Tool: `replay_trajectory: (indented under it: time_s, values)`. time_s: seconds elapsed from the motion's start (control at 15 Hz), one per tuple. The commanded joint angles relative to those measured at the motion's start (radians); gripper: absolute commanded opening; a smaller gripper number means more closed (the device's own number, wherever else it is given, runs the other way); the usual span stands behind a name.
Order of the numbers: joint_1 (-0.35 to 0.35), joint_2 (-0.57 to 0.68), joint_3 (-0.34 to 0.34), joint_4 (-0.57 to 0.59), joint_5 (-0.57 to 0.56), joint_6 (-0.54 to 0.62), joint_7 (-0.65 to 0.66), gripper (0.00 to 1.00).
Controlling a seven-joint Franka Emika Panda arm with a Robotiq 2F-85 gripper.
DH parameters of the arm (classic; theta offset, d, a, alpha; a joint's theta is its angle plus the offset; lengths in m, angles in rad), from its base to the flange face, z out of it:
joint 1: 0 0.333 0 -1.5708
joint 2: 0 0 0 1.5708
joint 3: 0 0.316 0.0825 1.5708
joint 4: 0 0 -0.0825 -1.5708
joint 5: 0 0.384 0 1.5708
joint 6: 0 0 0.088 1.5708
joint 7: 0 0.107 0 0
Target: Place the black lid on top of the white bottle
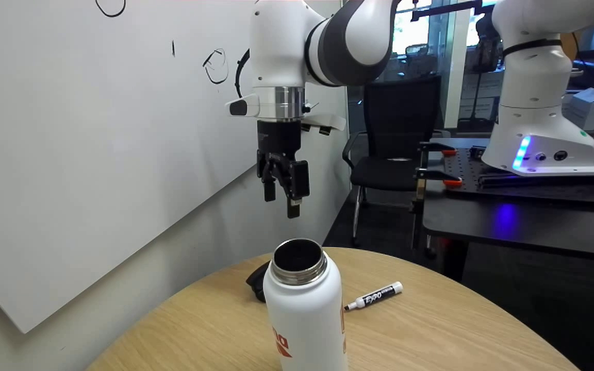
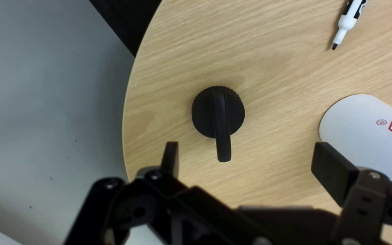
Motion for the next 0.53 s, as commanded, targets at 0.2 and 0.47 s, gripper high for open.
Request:
replay_trajectory:
  time_s: [0.2,0.47]
  values:
    - [0.034,0.143,-0.013,0.157,-0.109,-0.047,0.030,1.00]
    - [0.061,0.226,-0.028,0.252,-0.163,-0.074,0.031,1.00]
